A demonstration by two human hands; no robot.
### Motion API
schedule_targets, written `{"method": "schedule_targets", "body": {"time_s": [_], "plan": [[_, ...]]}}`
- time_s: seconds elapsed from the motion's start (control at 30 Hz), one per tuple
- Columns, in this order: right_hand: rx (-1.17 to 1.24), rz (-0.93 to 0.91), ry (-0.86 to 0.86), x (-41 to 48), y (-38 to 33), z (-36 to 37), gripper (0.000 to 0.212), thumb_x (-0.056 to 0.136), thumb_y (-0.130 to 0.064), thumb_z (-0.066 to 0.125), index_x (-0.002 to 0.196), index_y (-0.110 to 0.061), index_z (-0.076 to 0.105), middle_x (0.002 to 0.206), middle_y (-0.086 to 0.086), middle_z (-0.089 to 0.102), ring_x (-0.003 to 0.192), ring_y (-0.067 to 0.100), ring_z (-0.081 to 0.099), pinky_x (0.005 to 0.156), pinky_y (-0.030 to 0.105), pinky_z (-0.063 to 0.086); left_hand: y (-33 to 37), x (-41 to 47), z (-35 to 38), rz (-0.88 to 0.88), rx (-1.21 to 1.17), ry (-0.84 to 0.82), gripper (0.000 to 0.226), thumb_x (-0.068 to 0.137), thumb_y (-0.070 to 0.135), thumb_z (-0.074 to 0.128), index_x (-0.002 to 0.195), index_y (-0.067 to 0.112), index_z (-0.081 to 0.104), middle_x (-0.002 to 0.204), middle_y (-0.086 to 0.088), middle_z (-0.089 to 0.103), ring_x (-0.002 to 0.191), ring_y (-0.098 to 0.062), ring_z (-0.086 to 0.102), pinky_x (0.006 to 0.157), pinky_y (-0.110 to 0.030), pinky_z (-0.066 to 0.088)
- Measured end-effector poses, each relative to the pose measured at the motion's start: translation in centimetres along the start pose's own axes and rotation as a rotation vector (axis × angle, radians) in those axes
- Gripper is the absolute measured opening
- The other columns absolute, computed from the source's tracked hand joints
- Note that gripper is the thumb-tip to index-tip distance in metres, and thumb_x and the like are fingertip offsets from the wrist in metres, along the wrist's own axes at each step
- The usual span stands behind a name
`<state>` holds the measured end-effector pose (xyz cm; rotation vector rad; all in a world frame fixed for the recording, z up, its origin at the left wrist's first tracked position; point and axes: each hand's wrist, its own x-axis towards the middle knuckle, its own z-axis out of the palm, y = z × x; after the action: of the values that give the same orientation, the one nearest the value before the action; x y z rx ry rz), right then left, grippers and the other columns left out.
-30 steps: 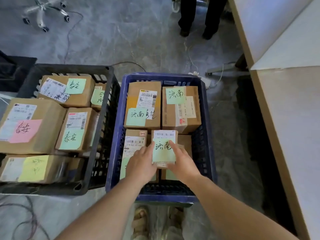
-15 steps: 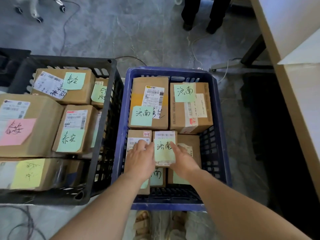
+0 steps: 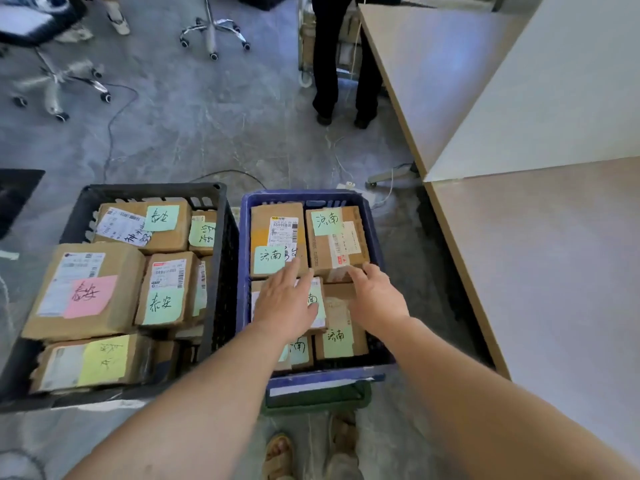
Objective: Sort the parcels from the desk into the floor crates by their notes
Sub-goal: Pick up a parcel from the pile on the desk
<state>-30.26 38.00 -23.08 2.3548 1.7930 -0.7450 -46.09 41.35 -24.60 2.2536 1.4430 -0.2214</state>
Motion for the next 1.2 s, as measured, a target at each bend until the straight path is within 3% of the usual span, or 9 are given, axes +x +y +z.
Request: {"method": "schedule_targets", "body": {"time_s": [0.23, 0.47, 0.67, 1.2], "plan": [[-0.050, 0.105, 0.186, -8.7, 2.2, -5.7, 0.069, 0.096, -0.023, 0.054, 0.153, -0.024, 0.017, 0.160, 0.007, 0.013, 0.145, 0.026, 0.019, 0.111, 0.041, 0.032, 5.3, -3.4, -4.9, 0.218, 0.111, 0.080, 0.072, 0.098, 0.044, 0.046, 0.155, 0.022, 0.008, 0.163, -0.007, -0.007, 0.150, -0.026, -0.002, 0.120, -0.044, 0.003], [-0.115, 0.230, 0.277, -16.5, 7.1, -9.4, 0.065, 0.097, -0.031, 0.052, 0.152, -0.024, 0.019, 0.159, 0.007, 0.016, 0.143, 0.029, 0.023, 0.113, 0.041, 0.027, 12.4, -5.4, -6.6, 0.418, 0.224, 0.122, 0.073, 0.099, 0.051, 0.037, 0.155, 0.023, 0.000, 0.162, -0.007, -0.012, 0.150, -0.024, -0.008, 0.120, -0.045, -0.001], [-0.143, 0.346, 0.368, -23.2, 11.7, -10.1, 0.066, 0.097, -0.051, 0.046, 0.152, -0.028, 0.017, 0.162, 0.008, 0.011, 0.146, 0.033, 0.018, 0.117, 0.045, 0.019, 19.3, -8.7, -6.7, 0.533, 0.298, 0.183, 0.072, 0.099, 0.056, 0.030, 0.155, 0.023, -0.001, 0.162, -0.007, -0.013, 0.149, -0.024, -0.010, 0.120, -0.048, -0.005], [-0.063, 0.666, 0.470, -48.0, 29.6, -5.5, 0.061, 0.097, -0.053, 0.040, 0.149, -0.025, 0.024, 0.161, 0.011, 0.013, 0.144, 0.029, 0.021, 0.114, 0.043, 0.020, 43.0, -24.3, 3.6, 0.859, 0.431, 0.145, 0.072, 0.099, 0.058, 0.026, 0.156, 0.025, -0.003, 0.162, -0.004, -0.016, 0.149, -0.021, -0.015, 0.119, -0.046, -0.008]]}}
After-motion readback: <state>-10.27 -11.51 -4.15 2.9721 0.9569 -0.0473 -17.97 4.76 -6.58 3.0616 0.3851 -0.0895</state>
